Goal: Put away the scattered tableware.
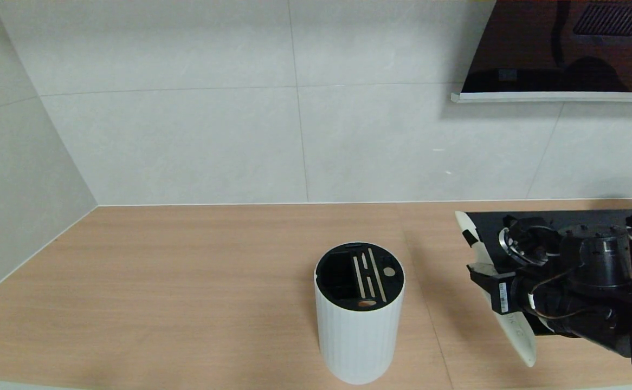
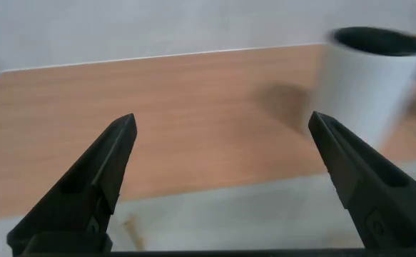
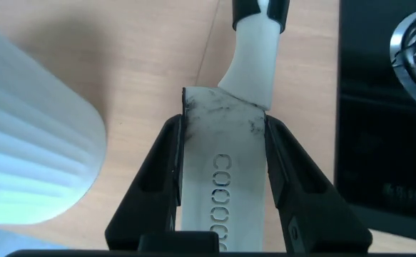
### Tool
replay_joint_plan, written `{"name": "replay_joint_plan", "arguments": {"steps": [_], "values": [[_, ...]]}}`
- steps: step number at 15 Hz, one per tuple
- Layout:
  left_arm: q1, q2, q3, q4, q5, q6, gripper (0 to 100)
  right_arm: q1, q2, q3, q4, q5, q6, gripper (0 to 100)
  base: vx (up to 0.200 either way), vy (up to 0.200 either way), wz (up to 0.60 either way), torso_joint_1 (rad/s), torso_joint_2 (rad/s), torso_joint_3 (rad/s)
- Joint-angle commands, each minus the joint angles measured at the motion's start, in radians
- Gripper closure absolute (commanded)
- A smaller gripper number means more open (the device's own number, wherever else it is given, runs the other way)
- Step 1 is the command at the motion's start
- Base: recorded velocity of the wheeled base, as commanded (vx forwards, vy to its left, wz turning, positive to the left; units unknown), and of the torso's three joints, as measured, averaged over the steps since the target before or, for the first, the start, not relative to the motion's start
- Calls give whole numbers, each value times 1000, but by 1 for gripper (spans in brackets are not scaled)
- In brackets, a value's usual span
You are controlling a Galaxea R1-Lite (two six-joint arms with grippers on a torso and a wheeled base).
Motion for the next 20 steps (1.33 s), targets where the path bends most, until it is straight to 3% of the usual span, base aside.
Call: {"name": "replay_joint_plan", "arguments": {"steps": [1,4,5,7,10,11,12,15,16,17,18,20], "values": [[-2,230,-117,11,-59,-20,0,17,-69,-94,85,0,6,100,0,0,0,0,0,0],[-11,560,-277,8,-230,-38,0,52,-80,-267,243,0,12,100,0,0,0,0,0,0],[-11,620,-304,2,-237,-39,0,58,-80,-293,261,0,18,100,0,0,0,0,0,0],[-33,822,-382,-102,-242,-82,0,83,-80,-392,330,0,23,100,0,0,0,0,0,0],[-128,1061,-458,-277,-239,-170,0,138,-66,-488,372,3,23,100,0,0,0,0,0,0],[-129,1066,-461,-280,-239,-171,0,141,-68,-490,372,3,23,100,0,0,0,0,0,0],[-165,1143,-488,-345,-237,-219,0,185,-81,-497,372,2,32,100,0,0,0,0,0,0],[-249,1238,-496,-549,-237,-405,0,264,-110,-481,381,-24,69,100,0,0,0,0,0,0],[-253,1247,-490,-590,-236,-428,0,273,-112,-481,381,-32,70,100,0,0,0,0,0,0],[-260,1261,-476,-656,-236,-478,0,297,-117,-476,381,-44,72,100,0,0,0,0,0,0],[-281,1264,-471,-710,-236,-552,0,328,-124,-470,378,-58,87,100,0,0,0,0,0,0],[-326,1261,-471,-739,-237,-636,0,372,-129,-468,380,-63,107,100,0,0,0,0,0,0]]}}
